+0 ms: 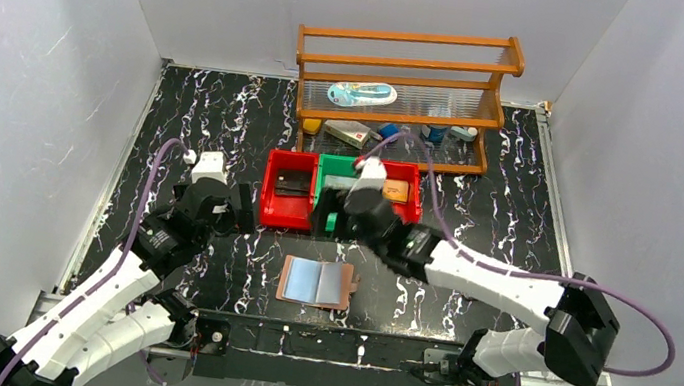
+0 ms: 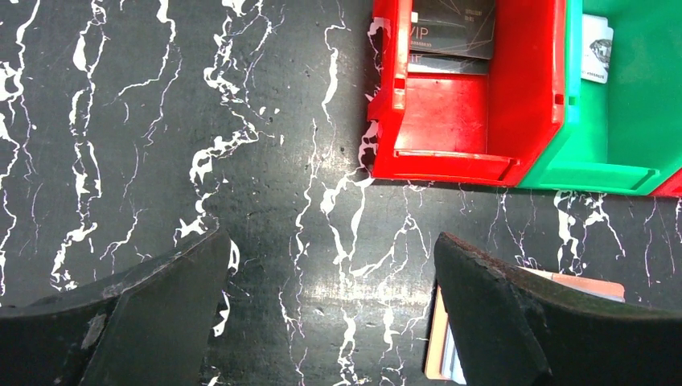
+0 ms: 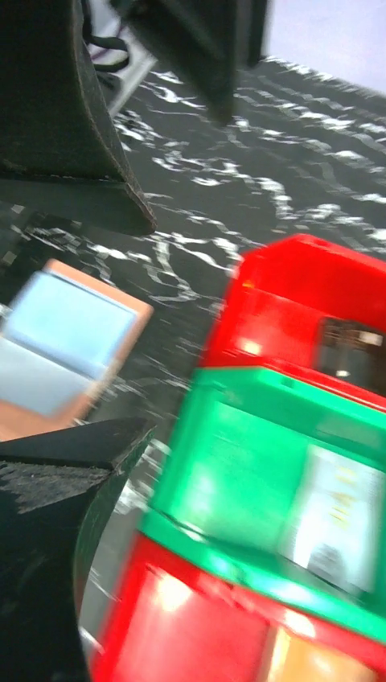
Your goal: Take the credit cards out of the card holder
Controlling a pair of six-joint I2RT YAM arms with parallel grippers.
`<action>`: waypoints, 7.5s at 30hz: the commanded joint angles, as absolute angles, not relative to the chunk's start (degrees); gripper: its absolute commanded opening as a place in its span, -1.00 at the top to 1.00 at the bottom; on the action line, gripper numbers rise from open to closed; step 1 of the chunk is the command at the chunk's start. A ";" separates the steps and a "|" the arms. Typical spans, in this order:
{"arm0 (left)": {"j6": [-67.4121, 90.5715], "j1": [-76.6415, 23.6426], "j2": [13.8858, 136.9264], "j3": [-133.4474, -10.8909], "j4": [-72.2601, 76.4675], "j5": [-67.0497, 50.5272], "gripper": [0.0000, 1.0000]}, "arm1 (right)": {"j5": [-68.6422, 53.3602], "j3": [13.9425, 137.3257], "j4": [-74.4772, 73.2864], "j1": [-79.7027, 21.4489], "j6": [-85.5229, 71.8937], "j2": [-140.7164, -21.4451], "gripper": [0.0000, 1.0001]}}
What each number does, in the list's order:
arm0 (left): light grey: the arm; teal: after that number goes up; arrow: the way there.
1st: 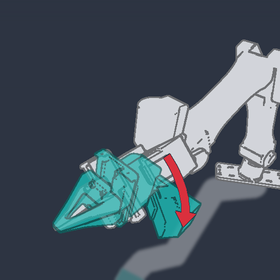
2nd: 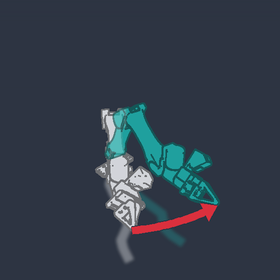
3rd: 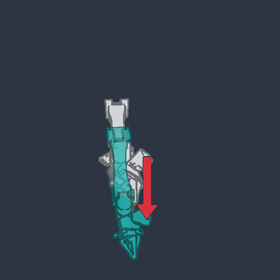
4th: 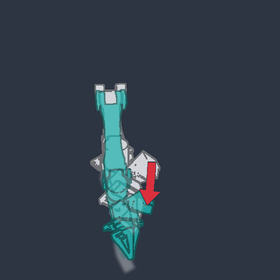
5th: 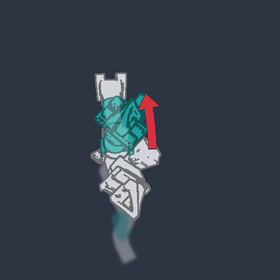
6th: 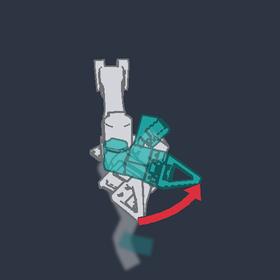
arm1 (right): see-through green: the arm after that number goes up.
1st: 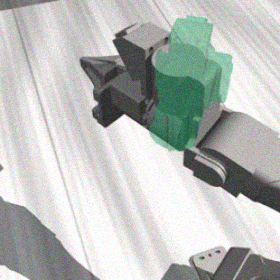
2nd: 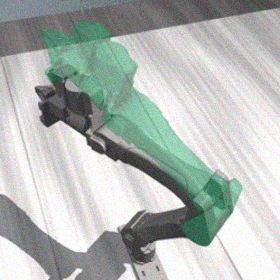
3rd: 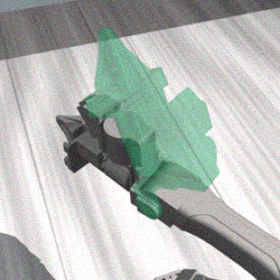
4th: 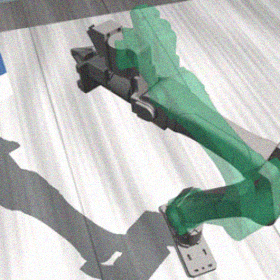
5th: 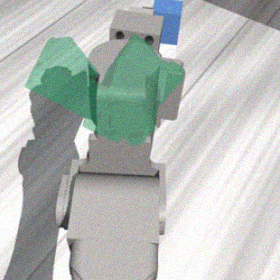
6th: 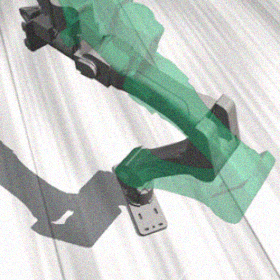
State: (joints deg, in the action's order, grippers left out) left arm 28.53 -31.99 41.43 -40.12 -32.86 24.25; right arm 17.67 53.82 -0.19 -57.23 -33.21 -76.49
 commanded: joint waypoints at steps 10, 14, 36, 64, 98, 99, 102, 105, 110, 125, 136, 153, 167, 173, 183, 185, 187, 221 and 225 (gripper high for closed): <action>36.01 -31.73 39.55 -40.70 -38.07 38.58 -0.97 | 44.77 67.75 -32.34 -80.67 -71.47 -93.89 -0.87; 37.75 -31.73 39.04 -41.10 -39.87 40.37 -0.97 | 42.23 70.52 -32.29 -80.86 -71.10 -98.65 -0.69; 39.08 -31.73 37.10 -39.72 -39.46 39.71 -0.97 | 35.68 70.78 -28.01 -78.75 -68.95 -106.07 -0.57; 38.79 -31.73 38.03 -39.34 -38.72 38.15 -0.97 | 20.80 47.73 1.24 -72.89 -69.85 -94.82 -0.06; 47.28 -33.00 52.11 -15.62 9.80 -33.00 -0.75 | 13.76 29.58 22.50 -67.72 -79.44 -91.42 -0.10; 47.88 -33.18 53.01 -14.76 11.72 -33.60 -0.73 | 13.79 29.49 22.60 -67.68 -79.45 -91.40 -0.10; 49.84 -33.72 55.42 -12.06 16.85 -33.91 -0.67 | 13.65 29.27 23.05 -67.29 -79.46 -91.37 -0.10; 49.73 -34.18 58.18 -11.32 18.50 -33.89 -0.63 | 13.25 29.18 23.42 -67.18 -79.45 -91.60 -0.10; 50.23 -34.87 60.54 -10.91 22.46 -36.17 -0.55 | 12.58 28.26 24.38 -67.06 -80.00 -91.62 -0.10; 52.91 -35.25 58.01 -9.48 27.77 -40.19 -0.04 | 10.43 24.09 31.29 -65.82 -80.71 -85.35 -0.47; 53.08 -37.84 64.68 -12.87 31.60 -39.37 -0.11 | 14.35 21.92 23.91 -65.75 -79.60 -74.85 -0.74; 53.87 -49.73 83.48 -22.70 37.92 -33.07 -0.16 | 30.28 17.23 -9.48 -65.92 -83.77 -43.68 -0.72; 44.75 -49.57 54.45 -28.36 -9.02 4.88 -0.55 | 26.14 26.10 -7.58 -65.96 -71.96 -46.04 -0.46; 49.33 -49.13 45.35 -28.91 -27.81 21.86 -0.78 | 25.27 35.58 -9.06 -67.56 -66.61 -58.82 -0.46; 60.92 -49.11 35.14 -27.27 -40.40 31.52 -0.89 | 26.96 48.84 -15.65 -70.80 -64.51 -77.00 -0.48; 61.16 -49.11 34.25 -27.48 -41.04 32.01 -0.90 | 27.41 51.71 -17.83 -71.45 -63.86 -80.14 -0.49; 61.06 -49.10 34.02 -27.80 -41.44 32.52 -0.91 | 28.15 54.73 -20.19 -72.10 -63.54 -83.20 -0.50; 61.48 -49.13 35.41 -27.16 -40.26 31.21 -0.97 | 23.66 62.03 -22.82 -73.83 -61.52 -101.97 -0.45; 61.04 -49.13 35.55 -27.15 -39.96 30.59 -0.97 | 22.31 58.99 -18.60 -73.51 -61.61 -100.14 -0.52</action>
State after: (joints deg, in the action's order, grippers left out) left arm 61.52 -49.25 35.29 -27.57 -40.32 29.78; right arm 25.39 62.63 -22.94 -73.63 -61.06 -101.03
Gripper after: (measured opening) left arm 0.983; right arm 0.749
